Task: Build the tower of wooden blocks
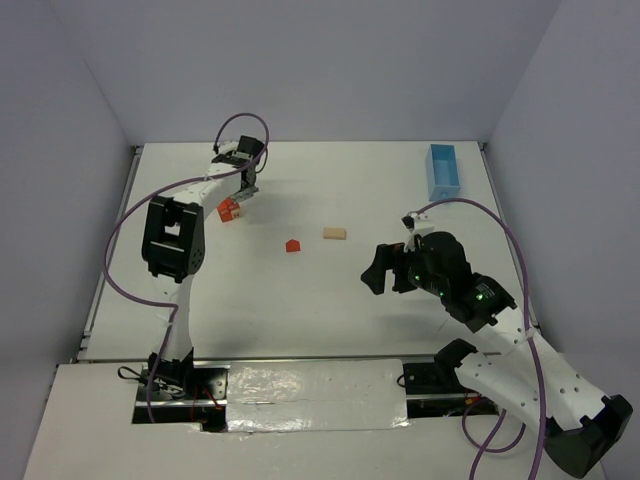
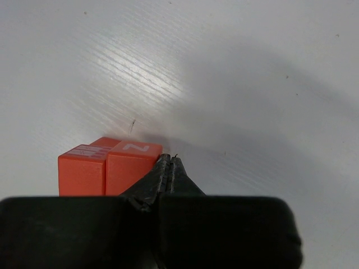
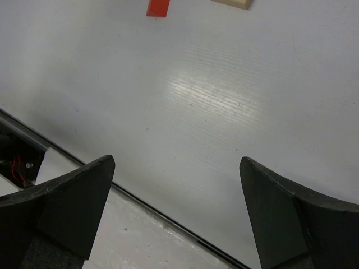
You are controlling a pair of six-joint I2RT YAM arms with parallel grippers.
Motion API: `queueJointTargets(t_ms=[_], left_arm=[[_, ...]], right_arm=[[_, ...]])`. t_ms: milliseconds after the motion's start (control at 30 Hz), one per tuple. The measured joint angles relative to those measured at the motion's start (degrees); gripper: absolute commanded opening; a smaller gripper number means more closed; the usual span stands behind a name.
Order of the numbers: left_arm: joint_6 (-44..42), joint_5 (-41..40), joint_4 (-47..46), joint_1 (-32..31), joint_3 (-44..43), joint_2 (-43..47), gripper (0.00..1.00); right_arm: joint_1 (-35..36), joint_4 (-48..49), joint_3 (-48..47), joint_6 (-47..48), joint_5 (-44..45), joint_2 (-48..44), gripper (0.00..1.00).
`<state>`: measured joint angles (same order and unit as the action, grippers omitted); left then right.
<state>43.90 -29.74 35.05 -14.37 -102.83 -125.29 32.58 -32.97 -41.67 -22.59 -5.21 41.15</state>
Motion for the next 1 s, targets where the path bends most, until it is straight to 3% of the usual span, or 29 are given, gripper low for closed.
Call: queueJointTargets(t_ms=[433,633,1000], left_arm=[[-4.3,4.2,-1.6,-0.5,-1.9,1.7,0.0],[-3.9,1.6,1.0,-0.4,-4.6,2.9,0.0],[-5.4,1.5,6.2,5.0,-13.9,3.5,0.0]], right_arm=[[0.3,0.0,0.0,0.2,0.0,0.2,1.0],[0.4,0.0,0.0,0.2,0.0,0.2,1.0],[0.6,0.0,0.0,0.2,0.0,0.2,1.0]])
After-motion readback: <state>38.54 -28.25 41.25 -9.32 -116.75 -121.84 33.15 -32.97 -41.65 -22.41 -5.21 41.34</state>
